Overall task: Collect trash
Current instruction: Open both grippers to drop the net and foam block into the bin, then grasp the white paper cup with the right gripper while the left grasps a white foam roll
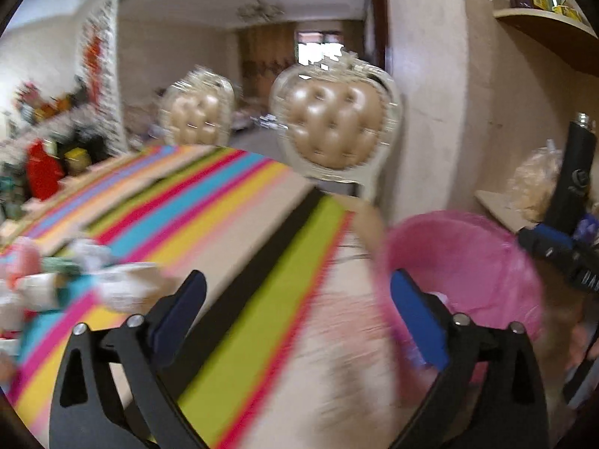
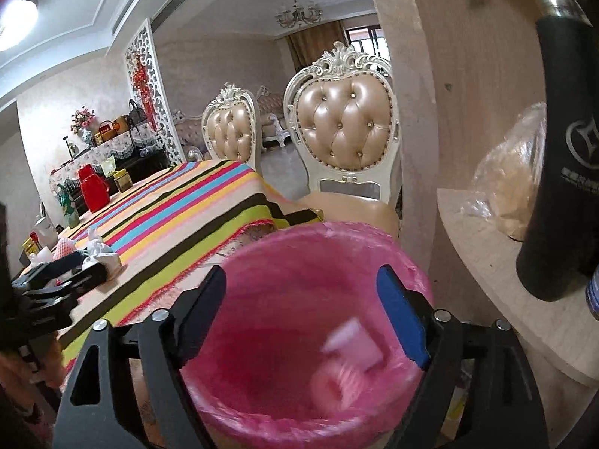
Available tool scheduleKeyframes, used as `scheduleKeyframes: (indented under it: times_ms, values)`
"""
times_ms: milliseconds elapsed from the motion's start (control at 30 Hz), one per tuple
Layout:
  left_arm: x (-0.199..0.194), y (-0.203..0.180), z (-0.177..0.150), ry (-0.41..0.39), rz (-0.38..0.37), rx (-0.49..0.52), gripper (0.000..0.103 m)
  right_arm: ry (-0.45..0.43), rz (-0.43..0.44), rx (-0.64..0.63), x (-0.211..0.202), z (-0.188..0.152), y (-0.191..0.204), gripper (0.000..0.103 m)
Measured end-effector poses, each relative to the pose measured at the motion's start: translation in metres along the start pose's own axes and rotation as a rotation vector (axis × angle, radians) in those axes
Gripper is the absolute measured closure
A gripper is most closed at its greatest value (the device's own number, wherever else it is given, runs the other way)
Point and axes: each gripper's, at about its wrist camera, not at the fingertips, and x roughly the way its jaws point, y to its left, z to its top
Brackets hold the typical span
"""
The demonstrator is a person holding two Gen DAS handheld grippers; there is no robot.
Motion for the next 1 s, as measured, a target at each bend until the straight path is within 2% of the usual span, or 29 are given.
scheduleKeyframes:
  times_ms: [133,267,367,467,567,733,800,900,933,1000]
  values:
    - [-0.03,0.043,-0.014,-0.027,0.153,0.002,0.005,0.011,0.036,-0.039,0.004,-0.002,0.028,0.022]
    - [-0.048,0.085,-0.026,-0.008,0.267,-0.051,0.005,0.036,0.086,-0.093,0.011,-0.007,0.067,0.021]
    - [-0.064,0.123,-0.04,-0.015,0.34,-0.123,0.005,0.051,0.131,-0.124,0.014,-0.013,0.099,0.018]
    - [-0.078,0.157,-0.05,-0.01,0.359,-0.154,0.005,0.076,0.168,-0.165,0.018,-0.019,0.129,0.018]
    - [-0.09,0.183,-0.057,-0.025,0.445,-0.174,0.005,0.105,0.193,-0.209,0.024,-0.026,0.154,0.018]
    - [-0.104,0.248,-0.073,0.005,0.403,-0.316,0.005,0.164,0.225,-0.26,0.046,-0.035,0.194,0.018]
    - [-0.108,0.265,-0.079,0.023,0.415,-0.344,0.005,0.187,0.241,-0.283,0.058,-0.037,0.212,0.018]
    - [-0.109,0.283,-0.082,0.067,0.443,-0.357,0.005,0.227,0.252,-0.323,0.08,-0.039,0.24,0.018]
    - [-0.108,0.29,-0.08,0.103,0.457,-0.341,0.005,0.237,0.26,-0.342,0.088,-0.039,0.253,0.018]
    - [-0.112,0.294,-0.078,0.126,0.494,-0.302,0.005,0.251,0.267,-0.384,0.103,-0.038,0.274,0.018]
